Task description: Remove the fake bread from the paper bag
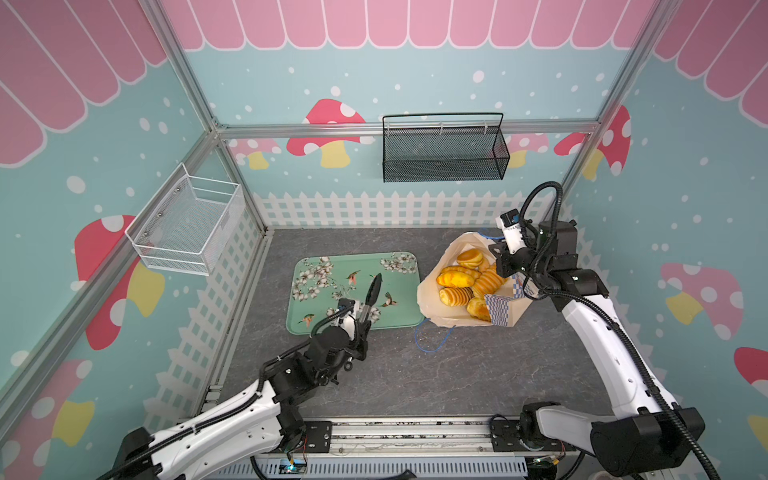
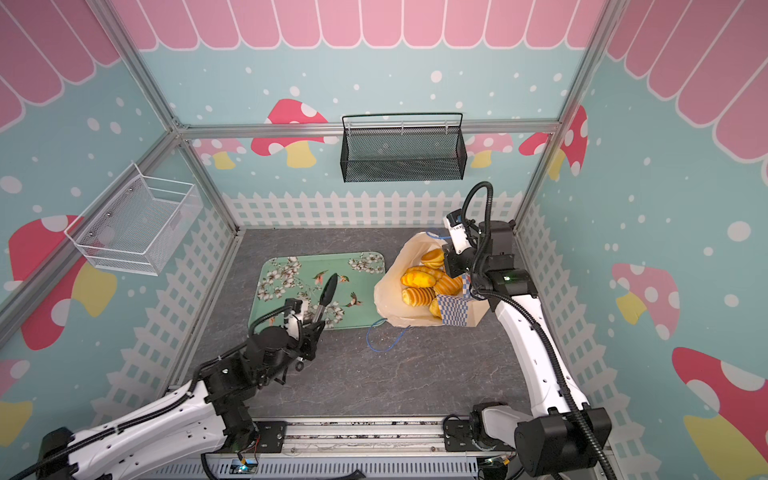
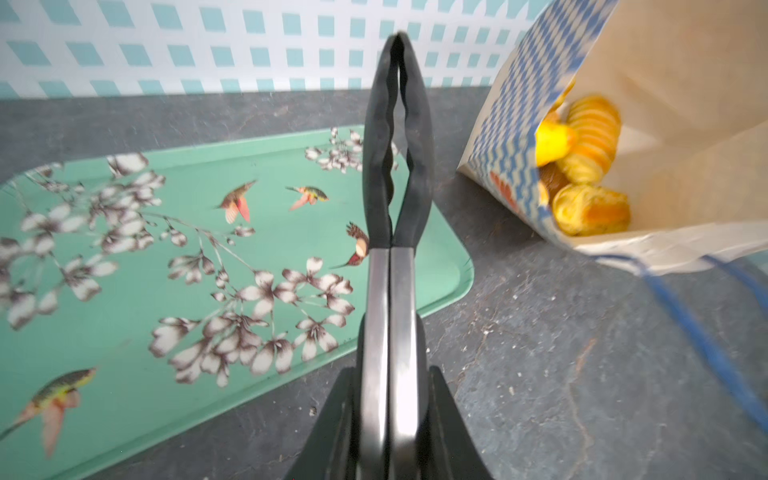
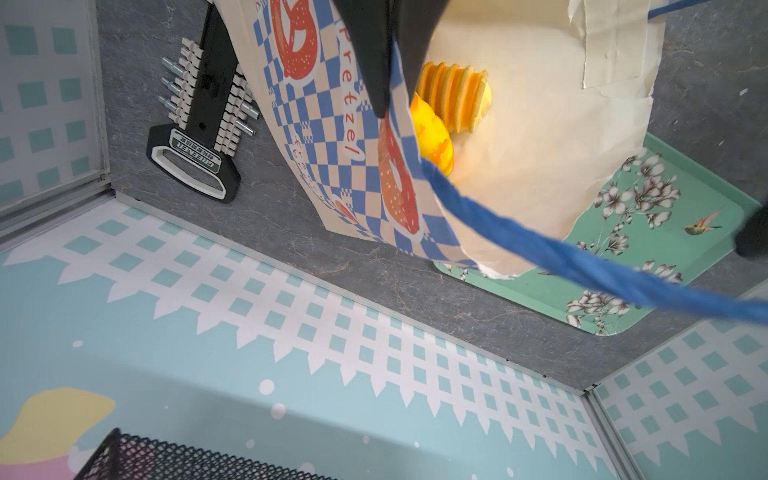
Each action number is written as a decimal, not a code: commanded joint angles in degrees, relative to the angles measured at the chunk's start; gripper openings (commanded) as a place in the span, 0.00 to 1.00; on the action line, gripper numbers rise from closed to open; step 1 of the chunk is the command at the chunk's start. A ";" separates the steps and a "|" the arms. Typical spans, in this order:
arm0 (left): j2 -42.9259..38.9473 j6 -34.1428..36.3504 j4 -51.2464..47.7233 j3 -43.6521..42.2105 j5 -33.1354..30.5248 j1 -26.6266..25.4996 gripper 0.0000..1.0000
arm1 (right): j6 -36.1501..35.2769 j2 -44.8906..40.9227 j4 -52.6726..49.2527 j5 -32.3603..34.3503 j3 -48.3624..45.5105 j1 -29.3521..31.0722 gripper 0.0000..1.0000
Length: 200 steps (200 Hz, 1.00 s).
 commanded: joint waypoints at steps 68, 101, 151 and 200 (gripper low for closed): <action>19.96 23.21 -31.34 36.29 15.53 -4.42 0.15 | -1.34 -6.62 6.19 -2.90 -5.66 4.18 0.00; 26.26 29.98 -31.45 40.30 14.45 -6.38 0.17 | -1.89 -7.15 4.35 -2.43 -4.63 4.29 0.00; 33.93 36.83 -30.65 45.67 8.04 -10.86 0.26 | -1.76 -7.16 3.69 -3.78 -3.94 4.34 0.00; 42.92 39.85 -30.84 52.08 -0.47 -12.19 0.31 | -3.01 -8.07 3.45 -5.50 -3.81 4.33 0.00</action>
